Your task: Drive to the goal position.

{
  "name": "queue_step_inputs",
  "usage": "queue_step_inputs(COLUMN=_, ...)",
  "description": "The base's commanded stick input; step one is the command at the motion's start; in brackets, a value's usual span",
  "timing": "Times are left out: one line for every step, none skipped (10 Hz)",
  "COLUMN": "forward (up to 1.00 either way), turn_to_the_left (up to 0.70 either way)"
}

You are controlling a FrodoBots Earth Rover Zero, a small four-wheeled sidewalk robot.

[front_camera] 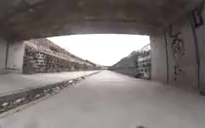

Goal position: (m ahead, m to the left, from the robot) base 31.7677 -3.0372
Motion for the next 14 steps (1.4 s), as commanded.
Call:
queue_step_inputs(forward=1.00, turn_to_the_left=0.00)
queue_step_inputs(forward=1.00, turn_to_the_left=0.00)
queue_step_inputs(forward=1.00, turn_to_the_left=0.00)
queue_step_inputs(forward=1.00, turn_to_the_left=0.00)
queue_step_inputs(forward=1.00, turn_to_the_left=0.00)
queue_step_inputs(forward=1.00, turn_to_the_left=0.00)
queue_step_inputs(forward=1.00, turn_to_the_left=0.00)
queue_step_inputs(forward=1.00, turn_to_the_left=-0.39)
queue_step_inputs(forward=1.00, turn_to_the_left=-0.28)
queue_step_inputs(forward=1.00, turn_to_the_left=-0.17)
queue_step_inputs(forward=1.00, turn_to_the_left=-0.09)
queue_step_inputs(forward=1.00, turn_to_the_left=-0.05)
queue_step_inputs(forward=1.00, turn_to_the_left=0.00)
queue_step_inputs(forward=1.00, turn_to_the_left=0.00)
